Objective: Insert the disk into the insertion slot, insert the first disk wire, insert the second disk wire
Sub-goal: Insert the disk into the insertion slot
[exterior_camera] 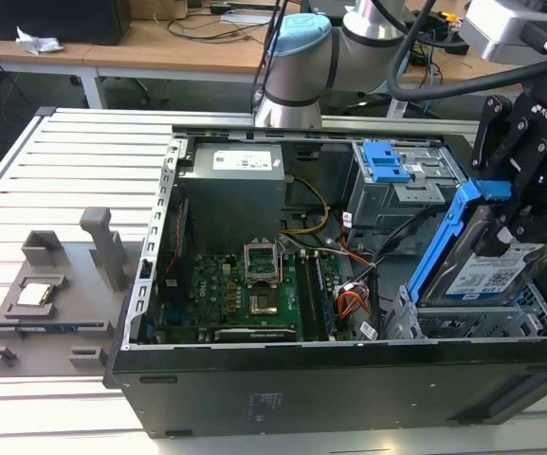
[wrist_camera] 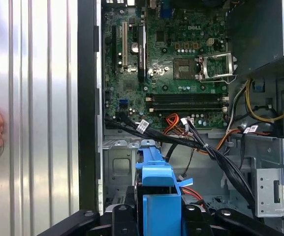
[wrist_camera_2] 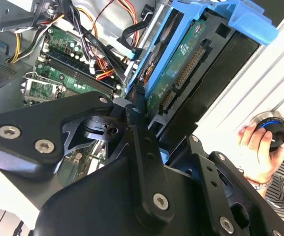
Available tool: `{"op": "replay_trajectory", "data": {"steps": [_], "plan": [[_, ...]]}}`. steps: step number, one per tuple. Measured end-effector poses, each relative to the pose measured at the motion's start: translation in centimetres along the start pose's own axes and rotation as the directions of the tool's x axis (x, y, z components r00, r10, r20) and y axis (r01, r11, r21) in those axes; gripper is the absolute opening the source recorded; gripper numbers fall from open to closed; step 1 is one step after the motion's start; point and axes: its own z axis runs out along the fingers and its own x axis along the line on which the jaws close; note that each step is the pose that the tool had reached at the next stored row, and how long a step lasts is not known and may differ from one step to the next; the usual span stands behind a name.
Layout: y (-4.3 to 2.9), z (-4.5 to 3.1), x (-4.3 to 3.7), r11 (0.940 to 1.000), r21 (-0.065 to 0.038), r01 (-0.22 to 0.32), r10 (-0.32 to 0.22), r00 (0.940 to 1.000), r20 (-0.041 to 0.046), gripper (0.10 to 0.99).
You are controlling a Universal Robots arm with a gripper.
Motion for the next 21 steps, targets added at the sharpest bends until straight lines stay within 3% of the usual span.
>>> {"op": "replay_trajectory", "data": {"steps": [19, 21], "plan": [[-0.11, 2.63, -0.01, 1.0000, 0.000, 0.000, 0.000, 1.0000, -0.0001, 0.361], [-0.11, 2.63, -0.01, 1.0000, 0.000, 0.000, 0.000, 1.0000, -0.0004, 0.361]]}}
